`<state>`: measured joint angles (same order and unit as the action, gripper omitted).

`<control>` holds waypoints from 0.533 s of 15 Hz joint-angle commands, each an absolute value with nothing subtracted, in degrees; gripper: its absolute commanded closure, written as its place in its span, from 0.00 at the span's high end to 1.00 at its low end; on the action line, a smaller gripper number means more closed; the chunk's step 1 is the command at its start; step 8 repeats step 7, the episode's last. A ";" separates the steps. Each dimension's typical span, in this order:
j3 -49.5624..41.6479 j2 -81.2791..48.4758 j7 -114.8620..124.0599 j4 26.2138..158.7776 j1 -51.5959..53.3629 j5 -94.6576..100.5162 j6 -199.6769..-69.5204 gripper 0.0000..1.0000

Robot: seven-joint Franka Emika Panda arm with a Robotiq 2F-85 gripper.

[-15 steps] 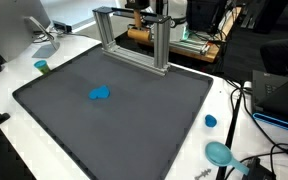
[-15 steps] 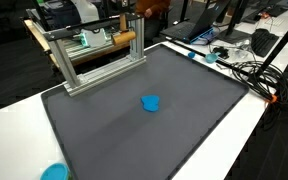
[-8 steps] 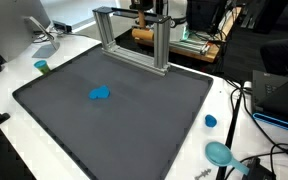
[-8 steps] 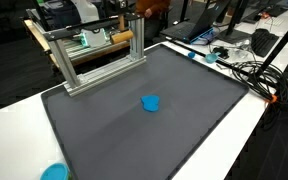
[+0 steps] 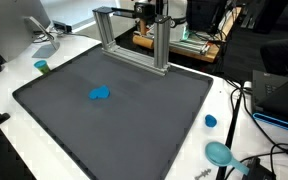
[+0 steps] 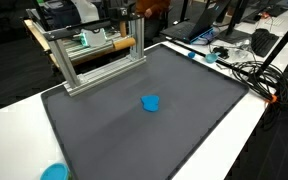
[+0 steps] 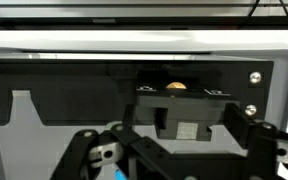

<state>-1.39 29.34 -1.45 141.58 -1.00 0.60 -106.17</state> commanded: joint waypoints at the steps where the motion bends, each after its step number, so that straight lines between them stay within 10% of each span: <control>1: -2.09 31.04 -0.18 141.45 -2.03 0.27 -105.87 1.00; 8: -3.66 31.57 -0.79 139.68 -3.71 0.60 -106.97 1.00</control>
